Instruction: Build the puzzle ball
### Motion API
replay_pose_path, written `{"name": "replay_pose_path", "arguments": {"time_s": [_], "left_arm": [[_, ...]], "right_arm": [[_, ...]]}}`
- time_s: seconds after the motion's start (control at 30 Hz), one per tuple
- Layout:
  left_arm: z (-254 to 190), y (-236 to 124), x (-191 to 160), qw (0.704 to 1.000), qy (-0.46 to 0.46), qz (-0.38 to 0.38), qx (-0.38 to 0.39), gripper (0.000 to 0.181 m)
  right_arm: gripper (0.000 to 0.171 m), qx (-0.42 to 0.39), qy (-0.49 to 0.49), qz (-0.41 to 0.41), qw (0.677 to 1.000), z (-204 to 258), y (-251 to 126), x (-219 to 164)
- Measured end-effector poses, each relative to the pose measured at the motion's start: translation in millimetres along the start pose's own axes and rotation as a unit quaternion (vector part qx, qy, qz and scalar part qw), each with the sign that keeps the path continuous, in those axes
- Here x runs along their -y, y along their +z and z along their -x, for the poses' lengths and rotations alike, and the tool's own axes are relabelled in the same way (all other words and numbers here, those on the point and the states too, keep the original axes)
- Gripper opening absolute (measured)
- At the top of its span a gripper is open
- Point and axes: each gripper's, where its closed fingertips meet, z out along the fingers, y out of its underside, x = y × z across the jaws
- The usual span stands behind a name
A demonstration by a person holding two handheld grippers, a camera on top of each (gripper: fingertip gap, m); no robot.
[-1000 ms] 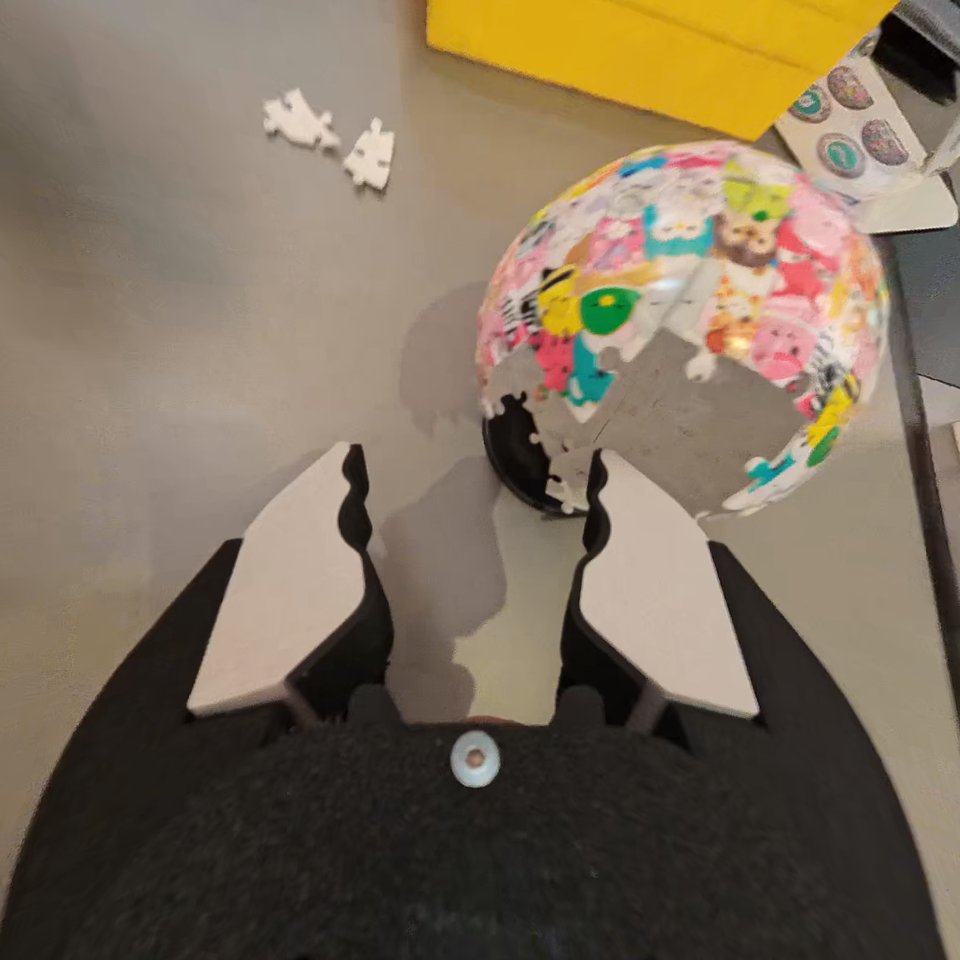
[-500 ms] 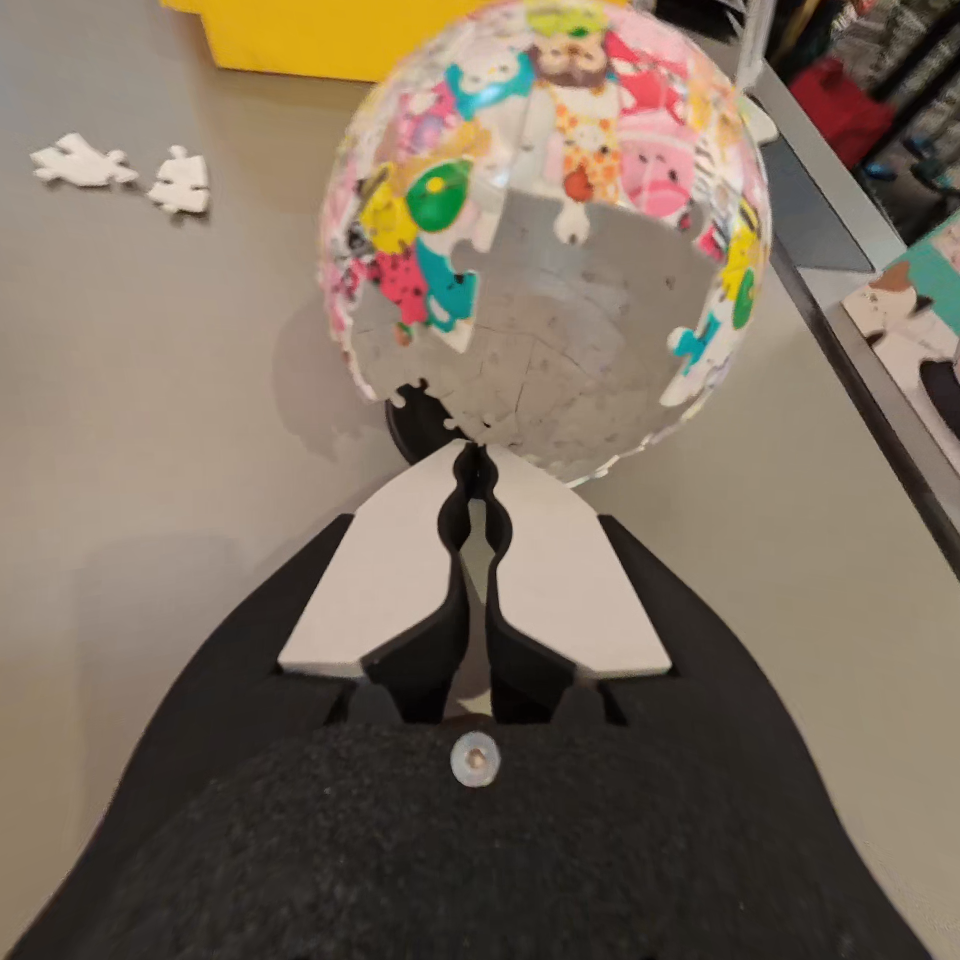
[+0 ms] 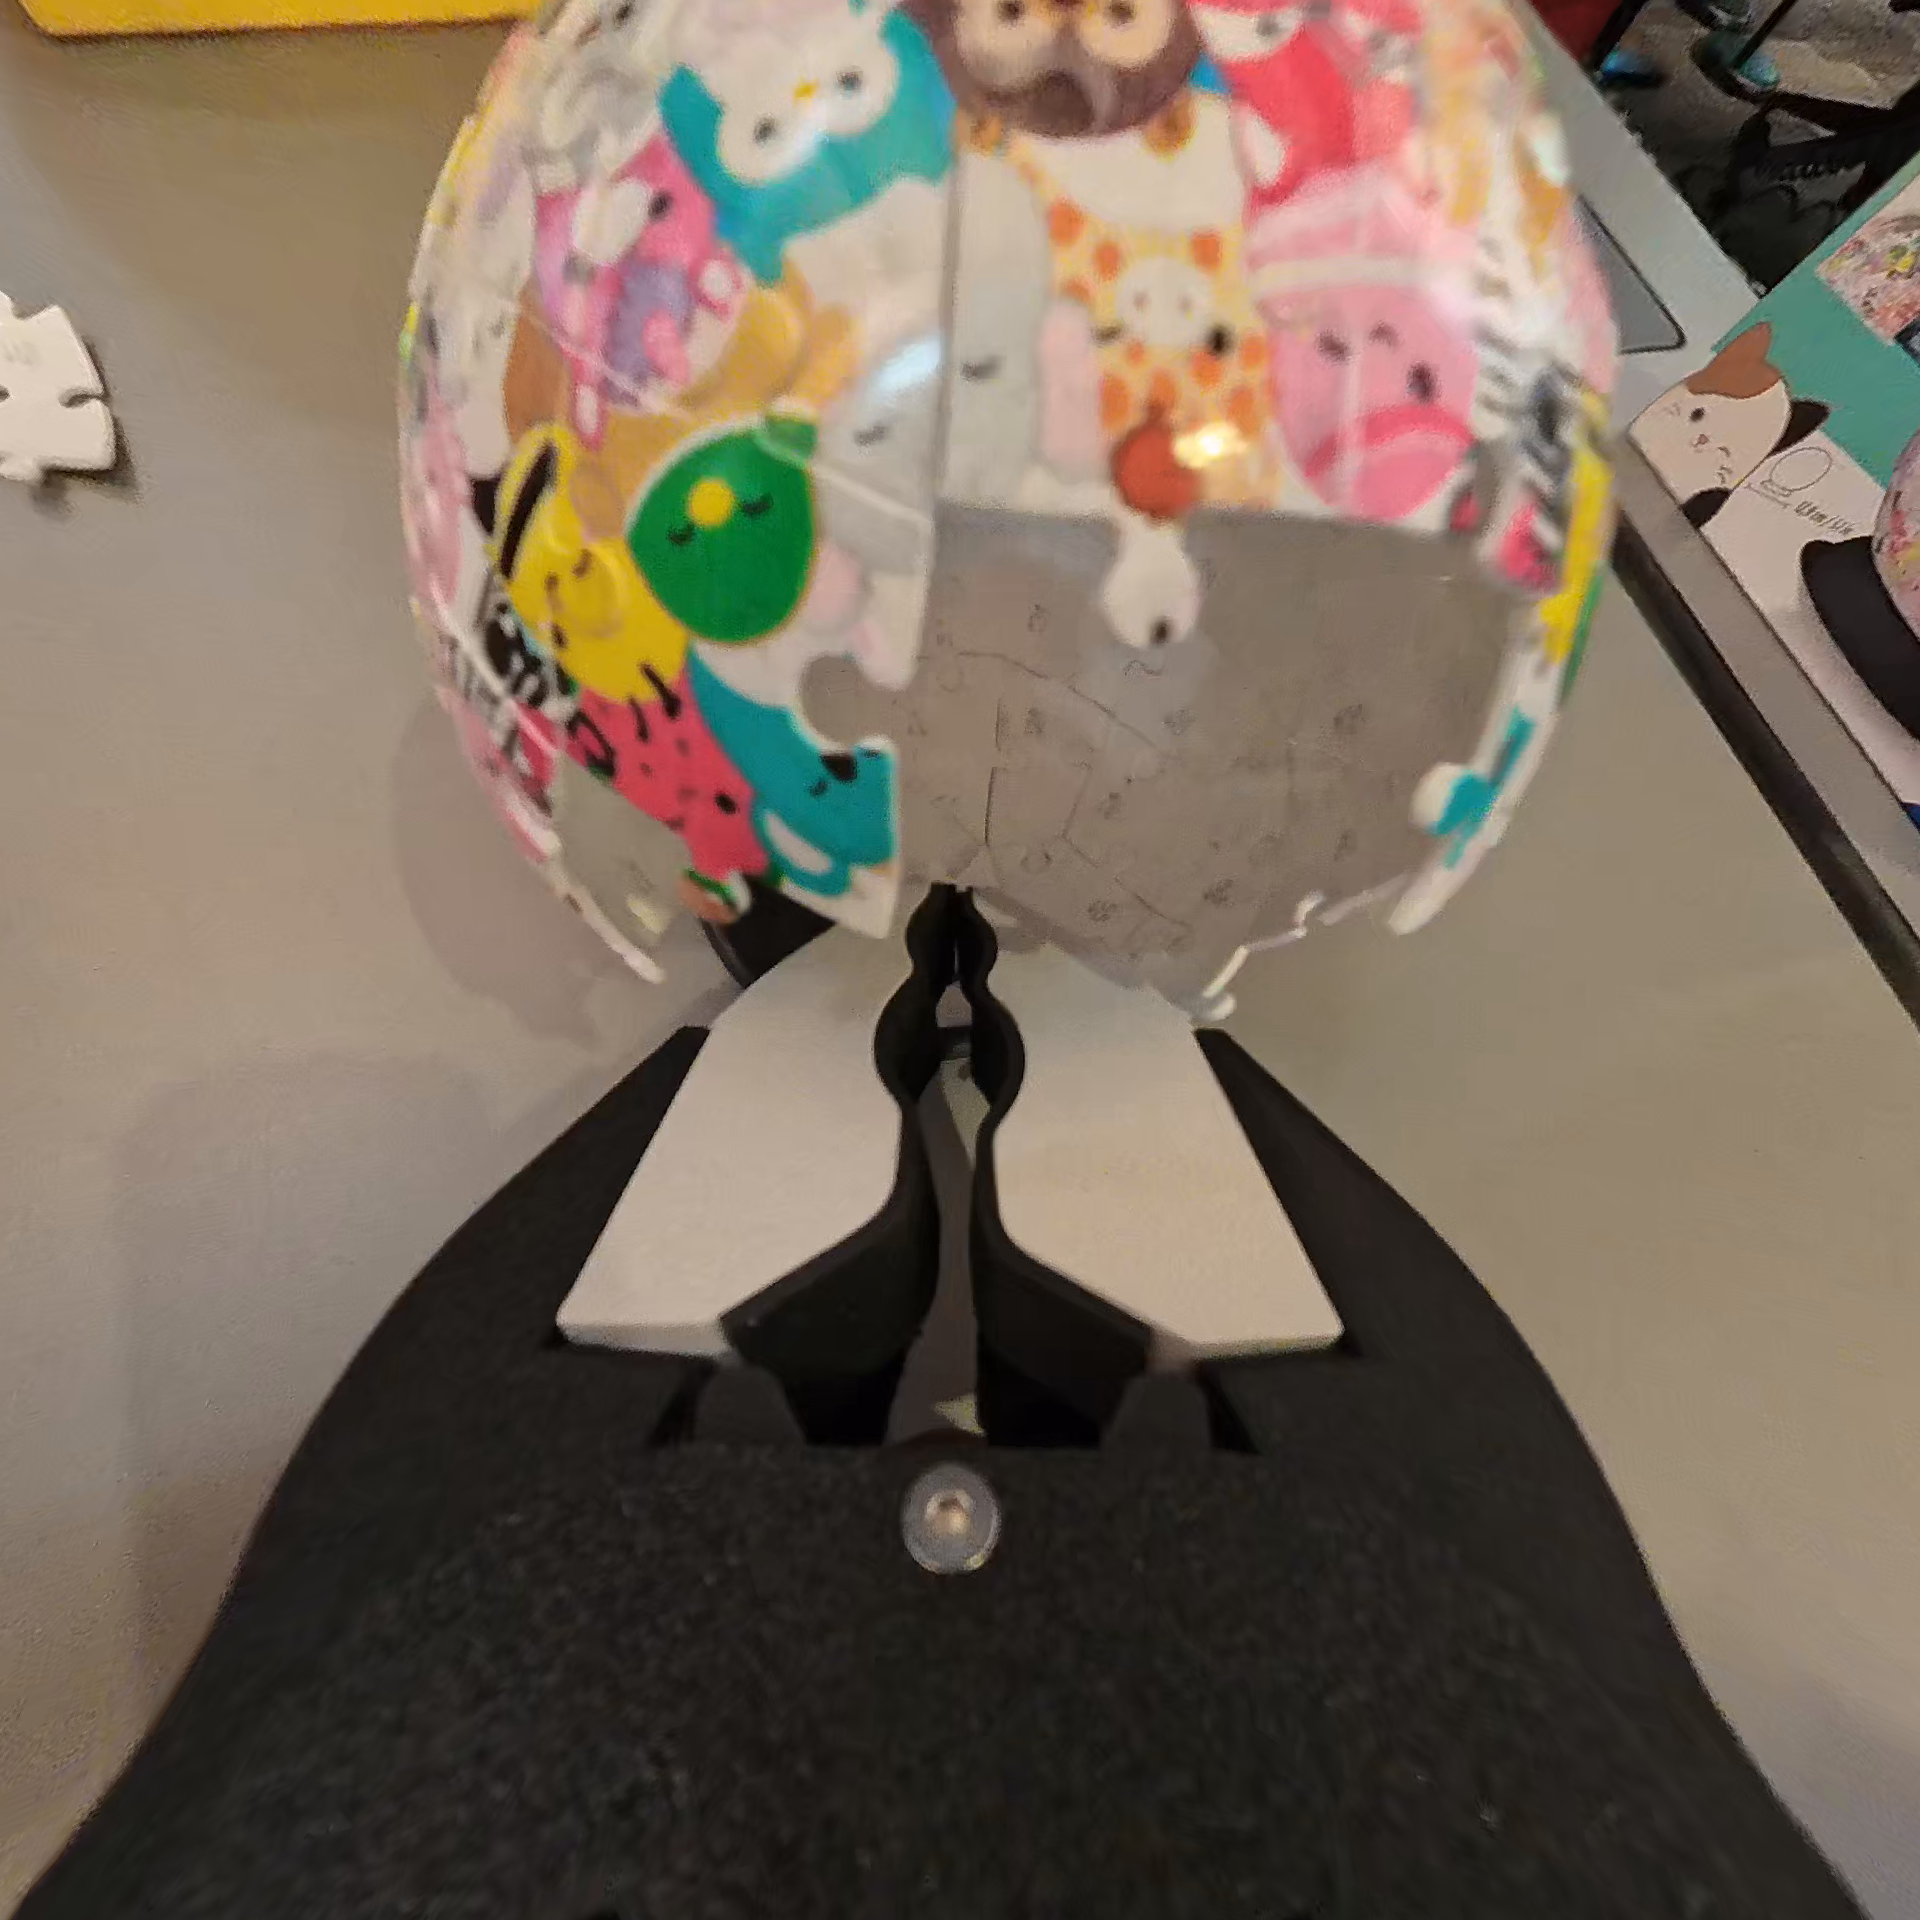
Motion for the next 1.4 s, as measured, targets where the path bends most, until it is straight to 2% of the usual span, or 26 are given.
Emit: {"name": "replay_pose_path", "arguments": {"time_s": [0.3, 0.73, 1.13, 1.4], "left_arm": [[-2, -3, 6, 1.0, 0.008, -0.005, 0.005, 0.078], [-5, -2, 8, 1.0, 0.012, -0.004, 0.003, 0.078], [-7, -4, 10, 1.0, 0.01, -0.007, 0.002, 0.078], [-9, -6, 12, 1.0, 0.012, -0.011, 0.002, 0.078]], "right_arm": [[0.0, -0.042, -0.043, 0.035, 0.998, -1, 11, -1], [0.0, -0.055, -0.055, 0.066, 0.995, -5, 15, -6], [0.001, -0.051, -0.057, 0.081, 0.994, -4, 18, -9], [0.0, -0.068, -0.066, 0.06, 0.994, -5, 14, -4]]}}
